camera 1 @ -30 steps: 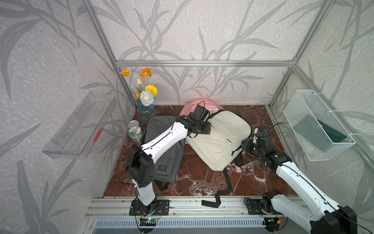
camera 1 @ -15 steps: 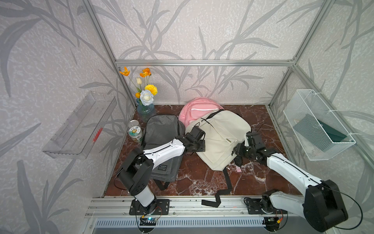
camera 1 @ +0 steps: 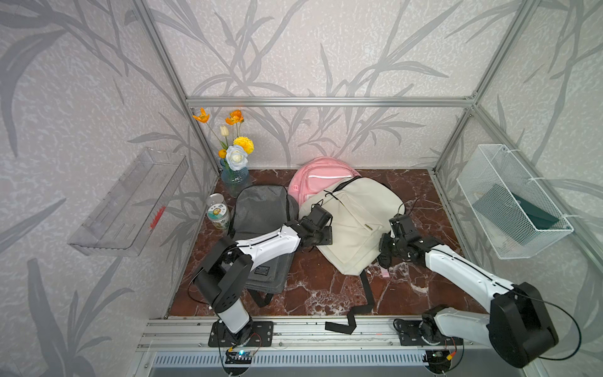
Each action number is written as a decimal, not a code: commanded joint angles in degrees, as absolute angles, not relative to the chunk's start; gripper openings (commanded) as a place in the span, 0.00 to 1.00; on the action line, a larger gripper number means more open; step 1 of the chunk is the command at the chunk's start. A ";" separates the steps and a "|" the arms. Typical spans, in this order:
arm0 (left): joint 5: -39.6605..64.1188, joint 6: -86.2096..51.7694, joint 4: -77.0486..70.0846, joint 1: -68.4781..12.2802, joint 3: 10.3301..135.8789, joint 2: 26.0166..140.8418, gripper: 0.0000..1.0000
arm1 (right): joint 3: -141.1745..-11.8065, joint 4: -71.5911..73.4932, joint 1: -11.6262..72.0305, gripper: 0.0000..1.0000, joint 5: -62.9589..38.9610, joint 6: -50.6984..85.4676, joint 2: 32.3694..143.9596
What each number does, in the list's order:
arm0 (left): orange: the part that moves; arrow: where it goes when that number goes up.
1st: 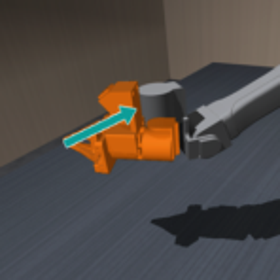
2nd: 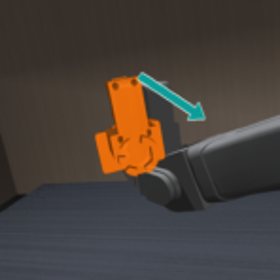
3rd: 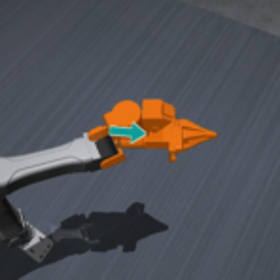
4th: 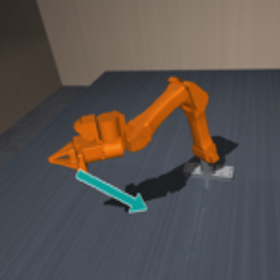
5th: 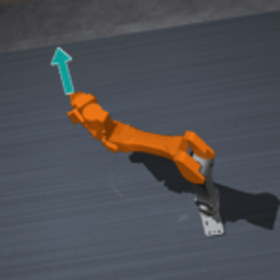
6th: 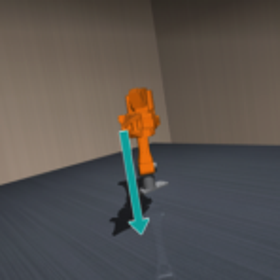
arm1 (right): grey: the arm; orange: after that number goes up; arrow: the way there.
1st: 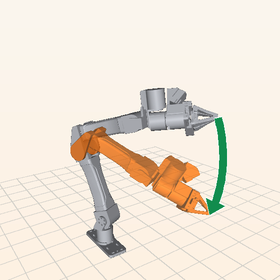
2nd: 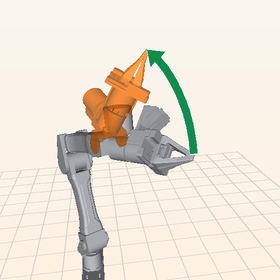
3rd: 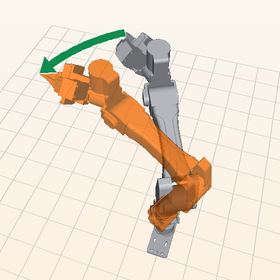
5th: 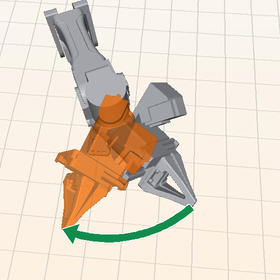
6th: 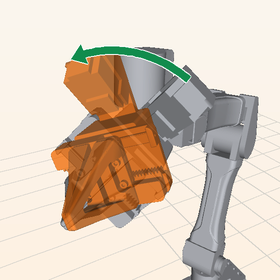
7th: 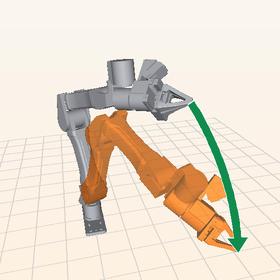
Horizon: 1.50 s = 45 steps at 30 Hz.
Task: Zip up the backpack
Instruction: Zip the zipper on the backpack.
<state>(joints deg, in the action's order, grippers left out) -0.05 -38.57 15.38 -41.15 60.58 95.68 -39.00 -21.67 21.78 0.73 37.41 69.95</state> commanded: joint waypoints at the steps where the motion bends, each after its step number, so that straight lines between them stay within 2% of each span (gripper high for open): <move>1: -2.08 -37.92 16.10 -41.02 60.29 97.09 0.60 | -38.94 -24.26 21.53 0.09 5.16 35.70 68.55; 5: -1.64 -36.99 16.62 -40.72 61.63 97.77 0.60 | -39.03 -25.42 21.18 0.00 4.19 34.74 67.81; 14: 2.56 -32.62 18.05 -36.82 72.22 106.94 0.61 | -38.00 -25.65 21.51 0.00 -1.68 33.48 59.00; 19: 6.58 -29.07 19.49 -34.42 83.32 113.73 0.60 | -36.26 -24.70 25.22 0.00 -2.65 35.58 57.11; 22: 6.05 -27.29 21.72 -34.20 87.08 113.54 0.60 | -35.18 -22.82 27.68 0.00 -3.23 38.17 57.69; 25: 5.49 -26.69 22.24 -34.90 85.88 108.63 0.61 | -35.45 -21.69 29.50 0.00 -2.88 38.62 57.38; 29: 3.31 -20.82 19.23 -40.15 79.45 99.18 0.65 | -36.16 -21.88 29.90 0.00 -1.34 37.46 54.38; 33: 8.46 -15.46 12.62 -46.18 71.88 94.28 0.68 | -35.21 -22.32 29.80 0.00 2.54 37.18 50.51; 36: 10.55 -12.38 8.13 -48.99 67.68 93.99 0.69 | -33.45 -21.78 29.81 0.00 4.79 38.07 47.50; 37: 8.48 -10.91 7.05 -50.42 66.58 93.90 0.69 | -32.88 -21.43 29.82 0.00 5.00 38.33 46.63; 38: 5.73 -9.60 4.78 -51.83 65.15 93.62 0.72 | -32.66 -21.23 29.82 0.00 5.08 38.62 46.14; 40: 6.65 -7.83 -1.24 -53.39 63.38 94.58 0.76 | -32.34 -20.80 29.80 0.00 4.70 39.15 45.87; 45: 8.44 -5.42 3.82 -55.02 68.98 101.17 0.75 | -33.14 -19.94 29.87 0.00 3.75 40.10 46.76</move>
